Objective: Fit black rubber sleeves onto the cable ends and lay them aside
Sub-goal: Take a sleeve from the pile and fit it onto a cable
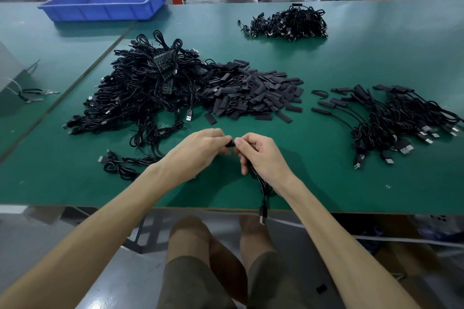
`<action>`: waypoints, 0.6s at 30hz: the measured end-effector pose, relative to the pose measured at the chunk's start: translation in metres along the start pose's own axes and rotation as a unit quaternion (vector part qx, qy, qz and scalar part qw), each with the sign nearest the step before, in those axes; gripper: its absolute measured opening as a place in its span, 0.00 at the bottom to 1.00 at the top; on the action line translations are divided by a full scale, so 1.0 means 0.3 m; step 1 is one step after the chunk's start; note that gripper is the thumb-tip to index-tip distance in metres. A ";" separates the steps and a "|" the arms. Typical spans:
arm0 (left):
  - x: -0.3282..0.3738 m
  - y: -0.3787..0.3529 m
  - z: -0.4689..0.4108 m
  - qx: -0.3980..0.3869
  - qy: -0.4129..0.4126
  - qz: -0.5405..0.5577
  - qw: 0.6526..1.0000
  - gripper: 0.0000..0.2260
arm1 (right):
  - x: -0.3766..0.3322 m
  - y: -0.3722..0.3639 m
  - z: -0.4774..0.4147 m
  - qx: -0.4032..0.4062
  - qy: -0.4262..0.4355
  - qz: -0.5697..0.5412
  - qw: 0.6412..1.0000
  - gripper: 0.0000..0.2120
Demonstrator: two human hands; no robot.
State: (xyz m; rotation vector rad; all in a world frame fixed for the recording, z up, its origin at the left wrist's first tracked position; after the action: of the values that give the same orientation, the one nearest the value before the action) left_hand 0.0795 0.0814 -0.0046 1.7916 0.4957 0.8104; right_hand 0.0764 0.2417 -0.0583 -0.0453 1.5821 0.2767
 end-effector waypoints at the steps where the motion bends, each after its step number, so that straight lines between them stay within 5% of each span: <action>1: 0.000 -0.002 0.001 0.004 -0.001 0.002 1.000 0.09 | 0.002 0.000 0.000 -0.001 0.000 0.003 1.000 0.14; 18: -0.057 -0.020 -0.007 0.008 0.035 0.060 0.998 0.09 | 0.011 -0.013 0.004 -0.012 0.003 0.060 0.998 0.14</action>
State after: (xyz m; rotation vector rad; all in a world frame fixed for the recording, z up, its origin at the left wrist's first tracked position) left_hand 0.0667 0.0734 -0.0146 1.8251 0.4442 0.9567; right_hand 0.0784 0.2385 -0.0622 0.0316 1.5896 0.3899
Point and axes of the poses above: each hand's wrist, its own z-axis away from the middle knuckle, its own y-axis out of the back of the hand, x = y × z, the point moved 4 cm from there along -z, towards the middle knuckle, and after that the axes turned 2 degrees about -y, right-handed, at the moved point
